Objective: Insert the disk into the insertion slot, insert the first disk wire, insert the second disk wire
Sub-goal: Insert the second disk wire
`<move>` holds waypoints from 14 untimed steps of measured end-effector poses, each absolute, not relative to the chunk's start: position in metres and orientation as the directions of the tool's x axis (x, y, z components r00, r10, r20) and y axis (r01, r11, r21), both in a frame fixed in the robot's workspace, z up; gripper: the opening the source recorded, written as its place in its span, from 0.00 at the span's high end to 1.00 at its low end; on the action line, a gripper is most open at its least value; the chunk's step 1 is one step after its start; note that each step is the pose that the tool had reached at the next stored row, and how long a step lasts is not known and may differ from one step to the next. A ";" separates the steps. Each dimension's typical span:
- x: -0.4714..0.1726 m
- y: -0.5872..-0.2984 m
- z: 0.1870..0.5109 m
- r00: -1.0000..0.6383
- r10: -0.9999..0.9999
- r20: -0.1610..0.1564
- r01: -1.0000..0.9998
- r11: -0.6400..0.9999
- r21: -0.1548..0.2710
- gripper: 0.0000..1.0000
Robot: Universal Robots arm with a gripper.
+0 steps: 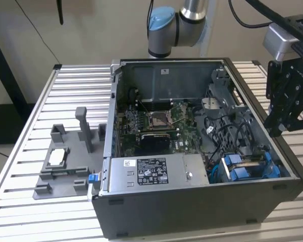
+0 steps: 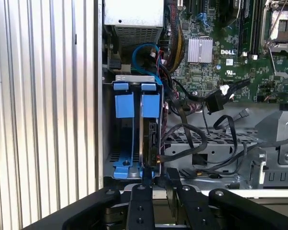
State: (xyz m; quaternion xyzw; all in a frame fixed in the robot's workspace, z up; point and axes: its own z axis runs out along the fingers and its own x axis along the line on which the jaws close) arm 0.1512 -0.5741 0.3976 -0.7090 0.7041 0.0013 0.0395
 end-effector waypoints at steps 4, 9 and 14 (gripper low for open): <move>0.151 -0.571 0.398 0.008 -0.998 -0.057 -0.999 -0.005 -0.054 0.73; 0.149 -0.563 0.398 0.008 -0.998 -0.057 -0.999 -0.005 -0.054 0.73; 0.137 -0.558 0.398 0.008 -0.998 -0.057 -0.999 -0.005 -0.054 0.73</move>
